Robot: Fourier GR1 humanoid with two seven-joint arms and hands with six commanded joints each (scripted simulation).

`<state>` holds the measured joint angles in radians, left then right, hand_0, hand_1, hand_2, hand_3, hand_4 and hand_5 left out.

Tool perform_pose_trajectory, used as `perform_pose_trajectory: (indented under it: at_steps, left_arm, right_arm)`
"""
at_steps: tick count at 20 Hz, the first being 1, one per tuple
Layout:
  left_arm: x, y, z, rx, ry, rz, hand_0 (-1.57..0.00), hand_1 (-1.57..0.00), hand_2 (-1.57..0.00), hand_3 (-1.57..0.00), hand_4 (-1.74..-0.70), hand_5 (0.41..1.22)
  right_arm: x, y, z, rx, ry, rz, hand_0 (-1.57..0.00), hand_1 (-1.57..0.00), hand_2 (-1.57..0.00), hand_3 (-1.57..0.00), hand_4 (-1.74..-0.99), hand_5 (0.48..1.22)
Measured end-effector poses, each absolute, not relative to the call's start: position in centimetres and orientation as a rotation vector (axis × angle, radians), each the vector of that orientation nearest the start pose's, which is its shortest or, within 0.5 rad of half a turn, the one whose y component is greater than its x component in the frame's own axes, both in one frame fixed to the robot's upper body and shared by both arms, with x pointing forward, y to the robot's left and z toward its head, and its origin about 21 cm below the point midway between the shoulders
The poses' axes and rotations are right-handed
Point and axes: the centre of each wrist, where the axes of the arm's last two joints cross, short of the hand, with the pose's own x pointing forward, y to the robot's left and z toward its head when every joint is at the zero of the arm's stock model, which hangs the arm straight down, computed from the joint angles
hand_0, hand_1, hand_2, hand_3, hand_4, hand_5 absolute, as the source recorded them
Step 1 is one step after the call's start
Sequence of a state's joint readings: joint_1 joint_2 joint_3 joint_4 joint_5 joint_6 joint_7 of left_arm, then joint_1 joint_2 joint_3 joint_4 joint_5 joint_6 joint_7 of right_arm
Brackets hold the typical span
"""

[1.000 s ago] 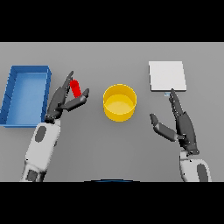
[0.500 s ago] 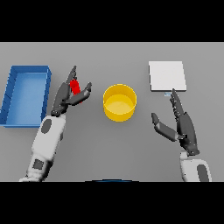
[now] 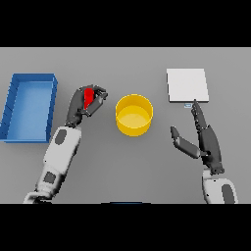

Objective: Pick up the red beaker and tilt it to pour out 1 green nut into yellow bowl. Pick up the yellow bowl and place it on the metallic measuring scale.

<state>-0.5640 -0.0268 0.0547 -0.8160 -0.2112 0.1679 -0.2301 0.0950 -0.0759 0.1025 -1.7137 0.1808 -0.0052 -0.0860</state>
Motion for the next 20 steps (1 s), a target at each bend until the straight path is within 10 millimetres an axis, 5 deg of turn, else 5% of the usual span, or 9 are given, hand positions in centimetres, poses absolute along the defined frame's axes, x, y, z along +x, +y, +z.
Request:
perform_pose_trajectory:
  at_steps: [3, 7, 20]
  left_arm:
    - [36.5, 16.4, -3.1, 0.129, -1.587, -0.265, -1.40, -1.41, -1.42, -1.36, -1.54, 1.174]
    - [36.8, 16.6, -2.5, 0.036, -1.608, -0.187, -1.50, -1.50, -1.51, -1.48, -1.66, 1.150]
    - [38.0, 18.6, 3.2, 0.051, -1.688, -0.341, -1.56, -1.56, -1.56, -1.56, -1.73, 1.138]
  right_arm:
    - [22.3, -22.7, 1.5, -0.115, -1.717, 0.245, 0.00, 0.00, 0.00, 0.00, -1.255, 0.644]
    - [22.4, -22.5, 1.3, -0.114, -1.706, 0.242, 0.00, 0.00, 0.00, 0.00, -1.246, 0.644]
    - [22.4, -22.8, 1.1, -0.170, -1.743, 0.283, 0.00, 0.00, 0.00, 0.00, -1.213, 0.662]
